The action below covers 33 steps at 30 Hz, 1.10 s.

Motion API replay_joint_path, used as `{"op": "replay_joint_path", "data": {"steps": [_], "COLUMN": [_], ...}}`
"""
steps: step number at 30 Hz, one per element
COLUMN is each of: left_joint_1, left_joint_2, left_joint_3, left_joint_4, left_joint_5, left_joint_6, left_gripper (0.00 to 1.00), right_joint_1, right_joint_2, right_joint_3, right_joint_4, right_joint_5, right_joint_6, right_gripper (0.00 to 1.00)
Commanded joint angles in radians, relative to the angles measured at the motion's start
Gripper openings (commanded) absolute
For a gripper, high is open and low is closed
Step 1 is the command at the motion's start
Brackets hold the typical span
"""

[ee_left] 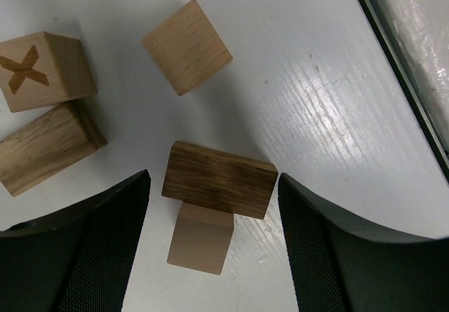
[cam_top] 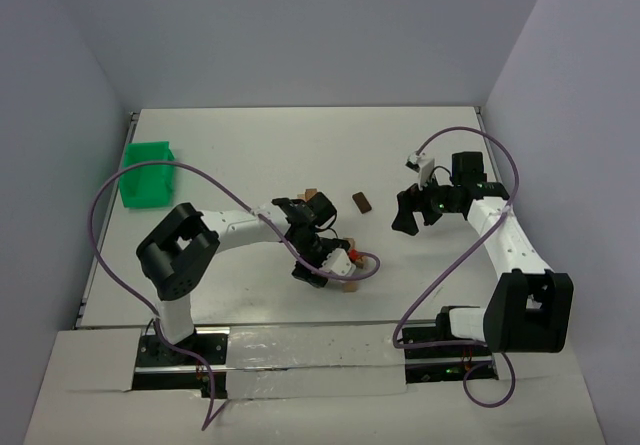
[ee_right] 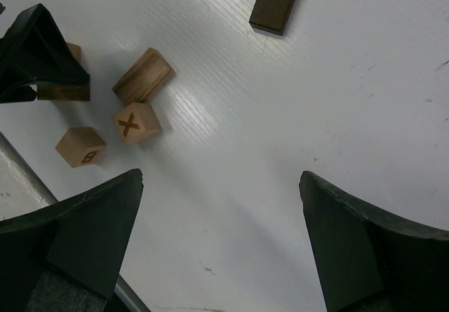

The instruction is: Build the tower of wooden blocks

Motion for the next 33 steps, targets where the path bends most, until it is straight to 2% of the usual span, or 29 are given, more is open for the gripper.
{"op": "replay_joint_path", "data": {"steps": [1,15,19,22,28,30,33], "left_joint_1": [-0.006,-0.011,-0.011,-0.008,0.055,0.122,0.179], "left_joint_2": [0.009,-0.009,-0.014,-0.024,-0.052,-0.067,-0.106], "left_joint_3": [-0.006,-0.054,-0.052,-0.036,0.095,0.137,0.158], "left_joint_4": [0.054,0.030,0.034,0.033,0.005,0.005,0.041], "left_joint_5": [0.007,0.010,0.006,-0.003,0.003,0.000,-0.017], "left_joint_6": [0.013,0.050,0.039,0.014,-0.191,-0.270,-0.374], "left_gripper": [0.79,0.72,0.64,0.53,0.40,0.35,0.32], "right_joint_1": [-0.008,-0.008,-0.006,-0.006,-0.006,-0.006,-0.006], "right_joint_2": [0.010,0.029,0.028,0.026,0.019,0.013,0.010], "right_joint_3": [-0.007,0.001,0.000,0.000,-0.005,-0.009,-0.009], "right_joint_4": [0.025,0.025,0.026,0.028,0.039,0.045,0.059], "right_joint_5": [-0.033,-0.035,-0.035,-0.038,-0.043,-0.041,-0.040], "right_joint_6": [-0.017,-0.017,-0.015,-0.011,0.004,0.011,0.022], "right_gripper": [1.00,1.00,1.00,1.00,1.00,1.00,1.00]}}
